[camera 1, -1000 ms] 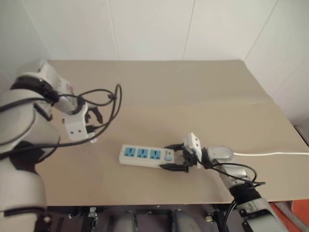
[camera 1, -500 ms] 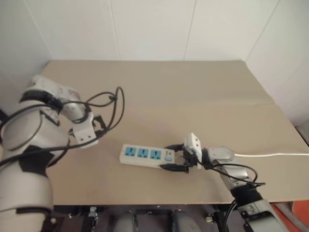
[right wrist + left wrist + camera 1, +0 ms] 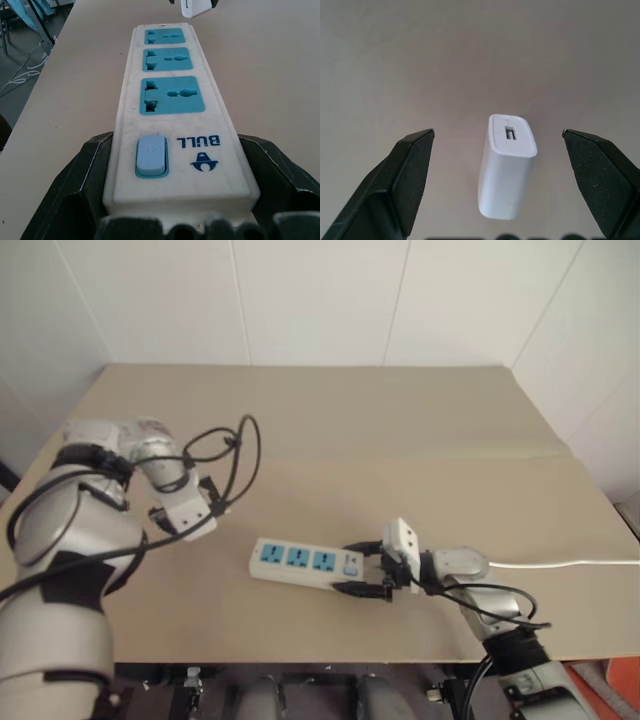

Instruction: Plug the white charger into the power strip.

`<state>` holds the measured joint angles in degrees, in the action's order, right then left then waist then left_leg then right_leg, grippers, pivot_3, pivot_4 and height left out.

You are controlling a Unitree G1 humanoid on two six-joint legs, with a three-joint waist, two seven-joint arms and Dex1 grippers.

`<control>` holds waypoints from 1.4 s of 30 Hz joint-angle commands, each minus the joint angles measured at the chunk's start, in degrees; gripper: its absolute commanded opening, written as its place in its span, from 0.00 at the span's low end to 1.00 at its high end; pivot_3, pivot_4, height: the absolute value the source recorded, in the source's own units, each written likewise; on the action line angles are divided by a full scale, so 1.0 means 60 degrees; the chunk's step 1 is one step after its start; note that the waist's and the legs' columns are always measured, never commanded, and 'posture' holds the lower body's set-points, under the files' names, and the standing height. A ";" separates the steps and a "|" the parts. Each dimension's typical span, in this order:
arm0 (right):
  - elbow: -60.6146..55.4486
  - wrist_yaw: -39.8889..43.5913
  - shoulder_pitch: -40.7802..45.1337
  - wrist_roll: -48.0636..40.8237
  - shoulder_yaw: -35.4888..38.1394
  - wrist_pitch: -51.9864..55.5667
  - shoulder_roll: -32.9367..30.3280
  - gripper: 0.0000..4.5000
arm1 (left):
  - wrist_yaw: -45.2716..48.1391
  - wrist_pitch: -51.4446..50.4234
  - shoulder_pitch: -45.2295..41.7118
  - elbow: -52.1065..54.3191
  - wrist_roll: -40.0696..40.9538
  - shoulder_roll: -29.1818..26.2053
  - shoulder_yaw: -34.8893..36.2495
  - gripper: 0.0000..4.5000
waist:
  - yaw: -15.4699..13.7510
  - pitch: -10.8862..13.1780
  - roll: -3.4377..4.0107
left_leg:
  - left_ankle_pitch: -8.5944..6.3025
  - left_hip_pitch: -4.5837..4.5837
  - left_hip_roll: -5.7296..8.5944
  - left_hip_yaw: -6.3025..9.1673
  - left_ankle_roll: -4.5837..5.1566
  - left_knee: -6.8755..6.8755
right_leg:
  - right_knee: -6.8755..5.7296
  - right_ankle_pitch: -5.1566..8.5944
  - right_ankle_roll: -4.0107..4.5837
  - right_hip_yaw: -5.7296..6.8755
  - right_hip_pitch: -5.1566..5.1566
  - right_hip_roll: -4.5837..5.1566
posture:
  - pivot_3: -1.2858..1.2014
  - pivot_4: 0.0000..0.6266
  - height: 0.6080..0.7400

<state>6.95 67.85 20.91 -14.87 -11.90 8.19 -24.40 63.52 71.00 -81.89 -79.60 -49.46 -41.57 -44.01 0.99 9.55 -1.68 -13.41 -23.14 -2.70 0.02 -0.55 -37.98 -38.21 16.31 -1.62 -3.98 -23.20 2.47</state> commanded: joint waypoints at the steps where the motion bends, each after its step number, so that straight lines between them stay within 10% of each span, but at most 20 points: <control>1: -0.0185 -0.0054 -0.0122 -0.0056 -0.0011 0.0202 -0.0112 0.77 | -0.0218 -0.0274 -0.0010 0.0197 -0.0126 -0.0212 -0.0074 1.00 | 0.0001 0.0000 0.0000 | 0.0000 0.0001 0.0000 0.0000 0.0000 -0.0001 | -0.0002 0.0000 0.0000 0.0000 0.0000 0.0000 | 0.52 0.24 1.00; 19: -0.0678 -0.0402 -0.0401 -0.0265 0.0145 0.0500 -0.0306 0.77 | -0.1426 -0.0536 0.0304 0.0167 -0.0693 -0.0087 -0.0461 1.00 | -0.0039 0.0000 0.0000 | 0.0000 -0.0002 0.0002 0.0004 0.0000 -0.0034 | -0.0053 0.0000 0.0000 0.0000 0.0000 0.0001 | 0.52 0.24 1.00; 32: -0.1115 -0.0767 -0.0718 -0.0399 0.0188 0.0662 -0.0457 0.77 | -0.2117 -0.0471 0.0438 0.0161 -0.0963 -0.0045 -0.0639 0.23 | -0.0104 -0.0001 -0.0001 | 0.0000 0.0001 0.0008 0.0008 0.0000 -0.0085 | -0.0081 0.0001 -0.0002 -0.0001 0.0013 0.0003 | 0.52 0.24 1.00; 42: -0.0987 -0.0631 -0.0662 -0.0431 0.0136 0.0588 -0.0504 0.77 | -0.1286 -0.0232 0.0076 0.0003 0.0221 -0.0071 0.0404 0.23 | -0.0095 0.0000 -0.0002 | -0.0001 -0.0006 0.0007 0.0011 0.0001 -0.0138 | -0.0120 0.0002 -0.0004 -0.0002 0.0012 0.0001 | 0.52 0.24 1.00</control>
<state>1.71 63.34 17.03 -17.08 -11.43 11.66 -26.54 52.41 68.71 -79.37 -79.32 -52.77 -41.86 -44.98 0.41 9.55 -1.68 -13.41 -23.19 -2.66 0.08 -0.54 -38.80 -38.93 16.32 -1.64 -3.99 -23.14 2.48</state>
